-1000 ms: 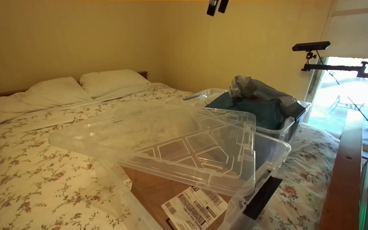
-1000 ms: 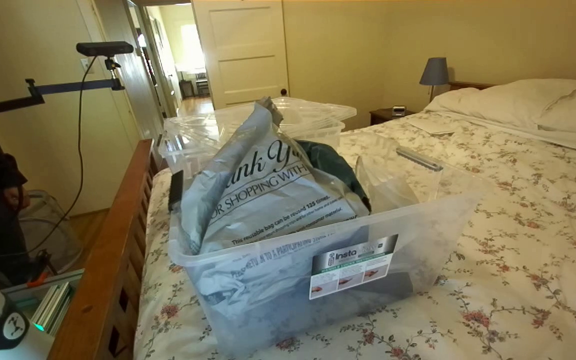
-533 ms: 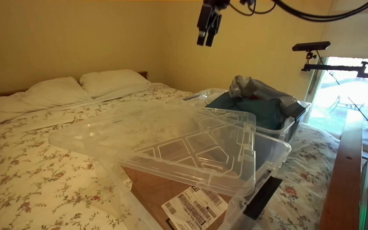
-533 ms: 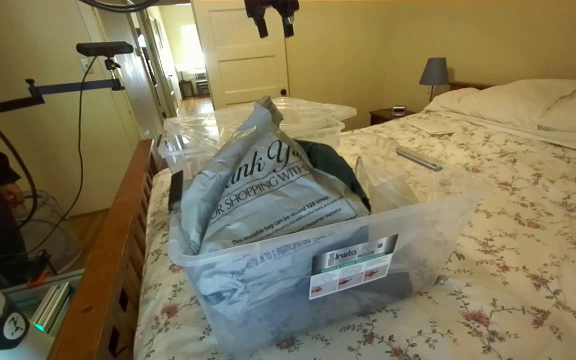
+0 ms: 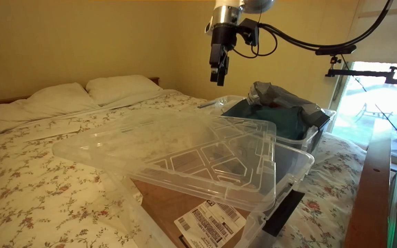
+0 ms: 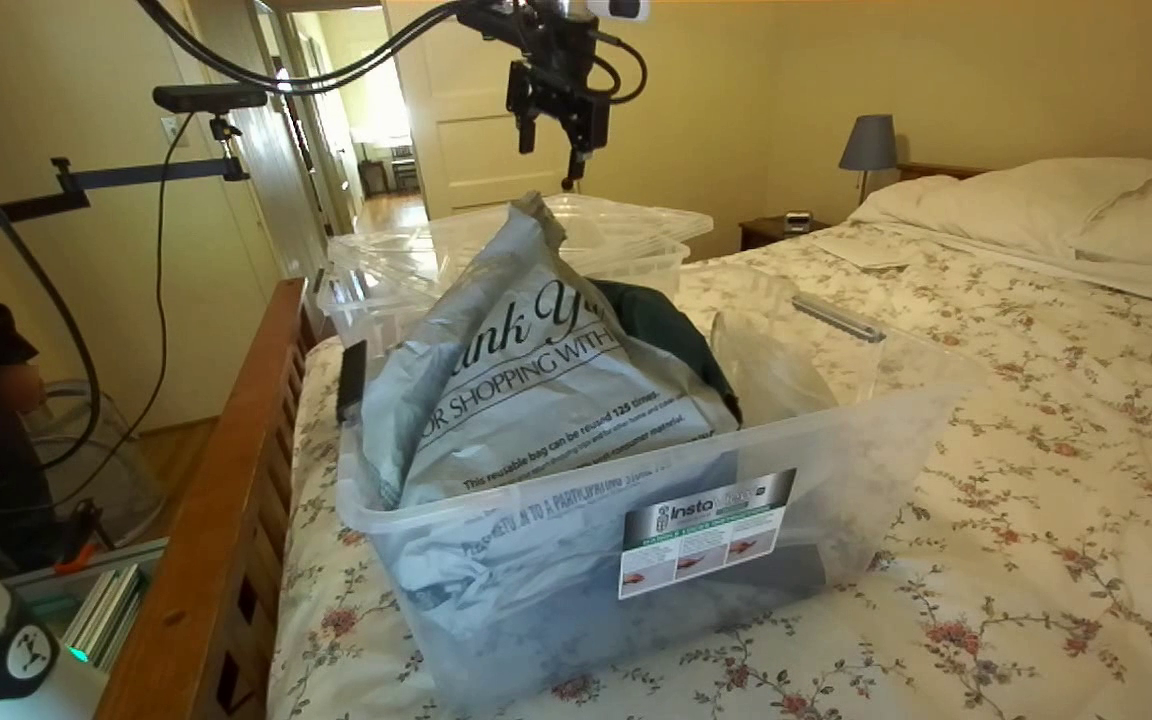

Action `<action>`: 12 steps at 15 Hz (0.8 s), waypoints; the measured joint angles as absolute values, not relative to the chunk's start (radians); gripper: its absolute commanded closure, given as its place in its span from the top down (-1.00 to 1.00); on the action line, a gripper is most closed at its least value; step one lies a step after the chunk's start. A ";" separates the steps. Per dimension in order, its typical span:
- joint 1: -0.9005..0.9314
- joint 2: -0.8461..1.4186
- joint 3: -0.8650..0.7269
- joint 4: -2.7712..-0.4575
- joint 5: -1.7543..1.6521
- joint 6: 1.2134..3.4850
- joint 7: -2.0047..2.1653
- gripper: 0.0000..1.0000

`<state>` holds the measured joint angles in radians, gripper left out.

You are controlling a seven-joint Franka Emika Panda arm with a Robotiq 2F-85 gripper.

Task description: Take the lid off the basket

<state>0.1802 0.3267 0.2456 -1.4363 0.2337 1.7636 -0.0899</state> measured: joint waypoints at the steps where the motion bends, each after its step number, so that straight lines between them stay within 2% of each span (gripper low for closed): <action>1: 0.182 0.335 0.246 -1.436 0.234 1.761 -0.090 1.00; 7: 0.166 0.359 0.238 -1.434 0.293 1.744 -0.100 1.00; 12: 0.045 0.502 0.215 -1.380 0.454 1.626 -0.235 1.00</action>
